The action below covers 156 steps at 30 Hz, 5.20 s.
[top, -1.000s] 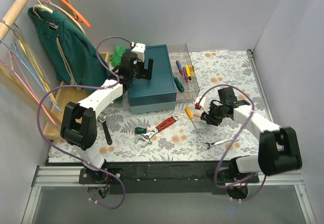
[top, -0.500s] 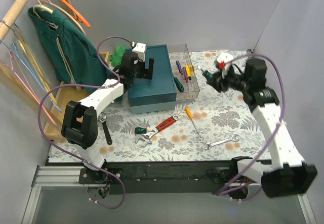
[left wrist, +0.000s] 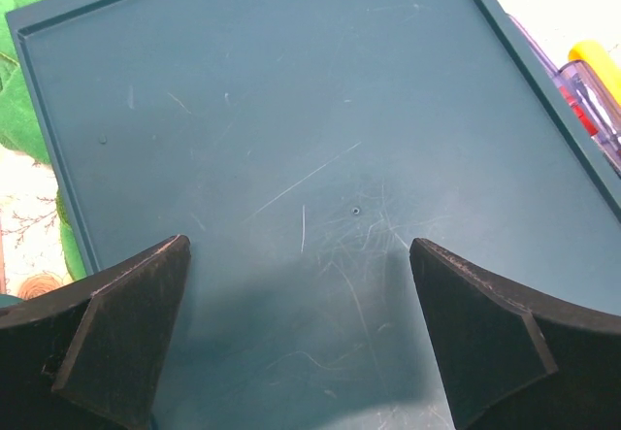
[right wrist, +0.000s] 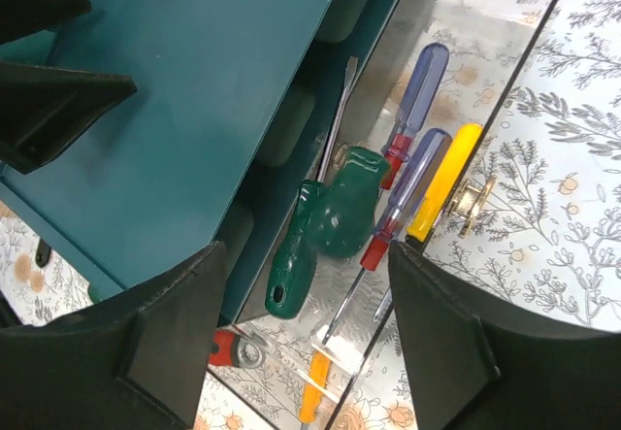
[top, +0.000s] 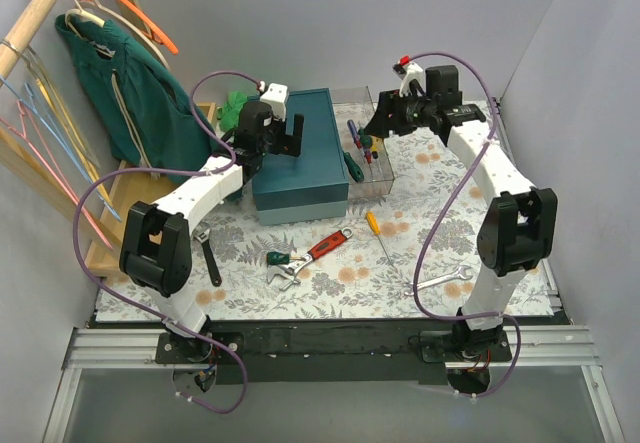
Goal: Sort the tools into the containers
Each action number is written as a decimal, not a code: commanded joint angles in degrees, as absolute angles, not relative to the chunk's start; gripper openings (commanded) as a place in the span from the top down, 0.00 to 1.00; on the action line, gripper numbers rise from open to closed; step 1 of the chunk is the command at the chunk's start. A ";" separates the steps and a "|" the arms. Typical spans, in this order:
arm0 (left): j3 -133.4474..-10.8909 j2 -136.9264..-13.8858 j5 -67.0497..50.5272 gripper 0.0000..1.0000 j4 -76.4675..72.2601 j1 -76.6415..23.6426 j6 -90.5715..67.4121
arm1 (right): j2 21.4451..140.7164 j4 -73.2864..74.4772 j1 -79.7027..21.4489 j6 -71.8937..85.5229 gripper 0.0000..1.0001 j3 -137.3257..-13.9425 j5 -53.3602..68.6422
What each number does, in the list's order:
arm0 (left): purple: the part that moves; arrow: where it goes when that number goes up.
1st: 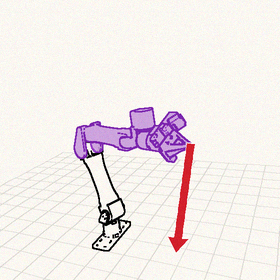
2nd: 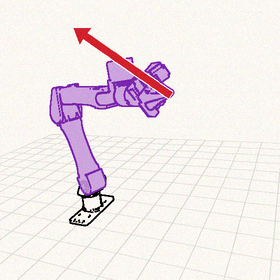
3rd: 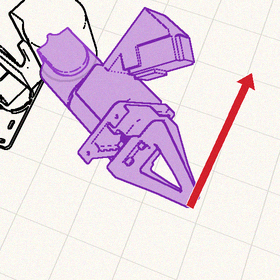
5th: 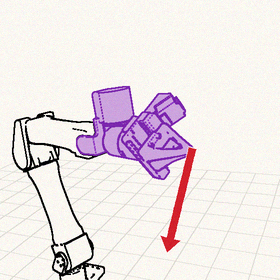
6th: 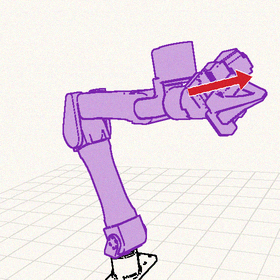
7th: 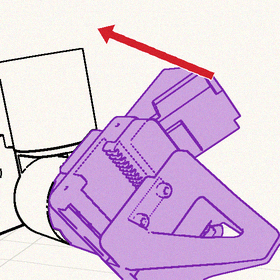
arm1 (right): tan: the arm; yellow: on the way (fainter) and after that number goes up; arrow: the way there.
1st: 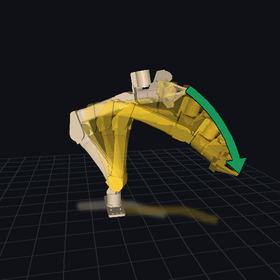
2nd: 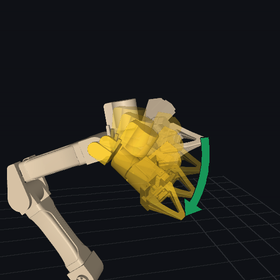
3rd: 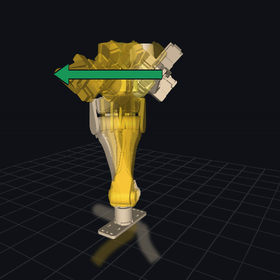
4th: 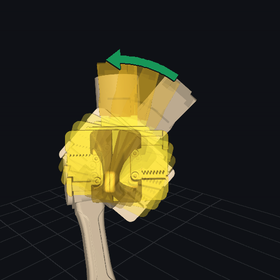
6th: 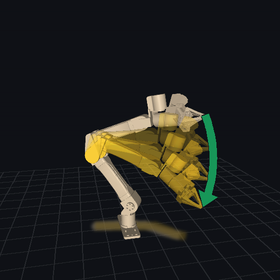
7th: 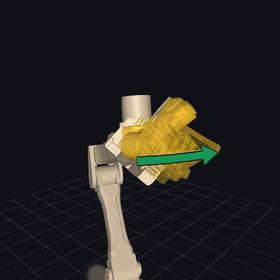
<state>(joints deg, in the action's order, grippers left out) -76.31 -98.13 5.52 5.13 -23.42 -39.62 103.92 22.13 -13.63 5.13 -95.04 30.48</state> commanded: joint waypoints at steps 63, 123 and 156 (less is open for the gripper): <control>-62.05 -79.19 6.15 0.02 4.48 -21.71 -43.86 | 89.92 9.49 -35.16 -6.60 0.35 -46.06 -5.97; -65.64 -81.38 2.90 0.02 3.77 -18.90 -44.91 | 69.34 19.53 -26.91 -10.57 0.99 -62.81 18.81; -64.25 -69.87 -36.99 0.29 56.58 -18.98 10.00 | 91.33 14.23 -14.33 5.89 0.34 -88.17 23.03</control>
